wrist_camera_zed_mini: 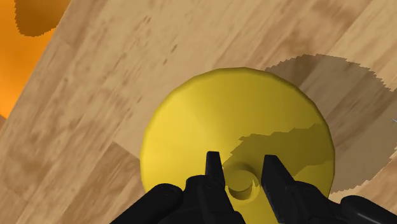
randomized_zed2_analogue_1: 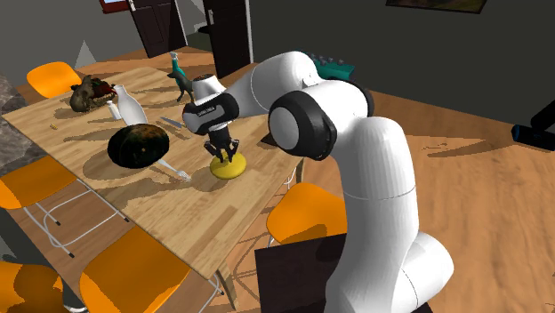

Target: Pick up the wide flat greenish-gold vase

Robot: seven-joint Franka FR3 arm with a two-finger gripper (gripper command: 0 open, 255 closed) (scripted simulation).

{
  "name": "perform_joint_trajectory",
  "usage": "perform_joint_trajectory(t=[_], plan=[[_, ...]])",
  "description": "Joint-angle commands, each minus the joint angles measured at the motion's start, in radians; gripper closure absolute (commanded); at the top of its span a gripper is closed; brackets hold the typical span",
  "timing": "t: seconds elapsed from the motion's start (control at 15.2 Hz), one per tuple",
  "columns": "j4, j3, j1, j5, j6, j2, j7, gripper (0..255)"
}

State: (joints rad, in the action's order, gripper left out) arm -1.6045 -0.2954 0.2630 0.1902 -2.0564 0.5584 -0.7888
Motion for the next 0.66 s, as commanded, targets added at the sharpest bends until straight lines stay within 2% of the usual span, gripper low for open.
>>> perform_joint_trajectory(t=[0.0, 0.59], plan=[[0.005, -0.003, -0.002, -0.005, 0.019, -0.015, 0.003, 255], [0.043, -0.010, -0.005, -0.019, 0.095, -0.054, 0.013, 255]])
